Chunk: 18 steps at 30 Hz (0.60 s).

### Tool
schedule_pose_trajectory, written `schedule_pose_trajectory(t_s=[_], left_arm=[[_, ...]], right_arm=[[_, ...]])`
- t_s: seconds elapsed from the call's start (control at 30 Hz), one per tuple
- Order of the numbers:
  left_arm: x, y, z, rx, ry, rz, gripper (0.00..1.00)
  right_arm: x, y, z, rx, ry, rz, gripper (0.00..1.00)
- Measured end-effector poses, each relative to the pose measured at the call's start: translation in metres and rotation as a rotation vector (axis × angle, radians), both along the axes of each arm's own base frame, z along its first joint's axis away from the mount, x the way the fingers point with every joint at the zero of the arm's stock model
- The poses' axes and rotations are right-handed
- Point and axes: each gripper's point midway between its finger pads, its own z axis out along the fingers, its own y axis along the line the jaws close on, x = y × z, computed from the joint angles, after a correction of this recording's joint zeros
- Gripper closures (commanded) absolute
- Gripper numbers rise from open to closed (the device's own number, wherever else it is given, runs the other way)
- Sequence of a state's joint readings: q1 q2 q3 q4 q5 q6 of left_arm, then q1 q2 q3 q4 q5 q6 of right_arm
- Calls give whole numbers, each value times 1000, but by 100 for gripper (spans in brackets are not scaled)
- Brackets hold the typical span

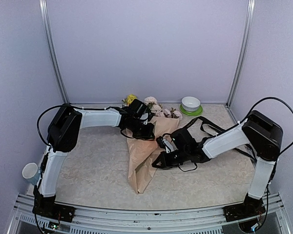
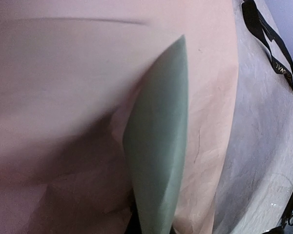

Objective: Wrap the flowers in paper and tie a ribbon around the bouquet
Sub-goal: Fold the 2/3-folded wrapping paper at the center of the board.

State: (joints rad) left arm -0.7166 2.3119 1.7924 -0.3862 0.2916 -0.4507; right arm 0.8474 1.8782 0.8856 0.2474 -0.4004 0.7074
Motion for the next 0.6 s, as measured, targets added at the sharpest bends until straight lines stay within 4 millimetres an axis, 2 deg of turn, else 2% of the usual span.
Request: schedule_pose_trajectory(t_s=[0.07, 0.2, 0.3, 0.37, 0.47, 0.6], left_arm=[[-1, 0, -4, 2, 9, -1, 100], [0, -1, -1, -6, 10, 0, 100], [1, -1, -1, -6, 10, 3, 100], [1, -1, -1, -4, 11, 3, 100], [1, -1, -1, 0, 9, 6, 100], [0, -1, 0, 14, -2, 10, 100]], right_arm=[[2, -6, 15, 5, -31, -25, 100], [14, -21, 60, 60, -113, -86, 98], [41, -37, 77, 83, -147, -141, 98], [61, -44, 71, 69, -148, -160, 98], [88, -46, 49, 24, -121, -171, 98], [101, -45, 10, -33, -50, -155, 99]])
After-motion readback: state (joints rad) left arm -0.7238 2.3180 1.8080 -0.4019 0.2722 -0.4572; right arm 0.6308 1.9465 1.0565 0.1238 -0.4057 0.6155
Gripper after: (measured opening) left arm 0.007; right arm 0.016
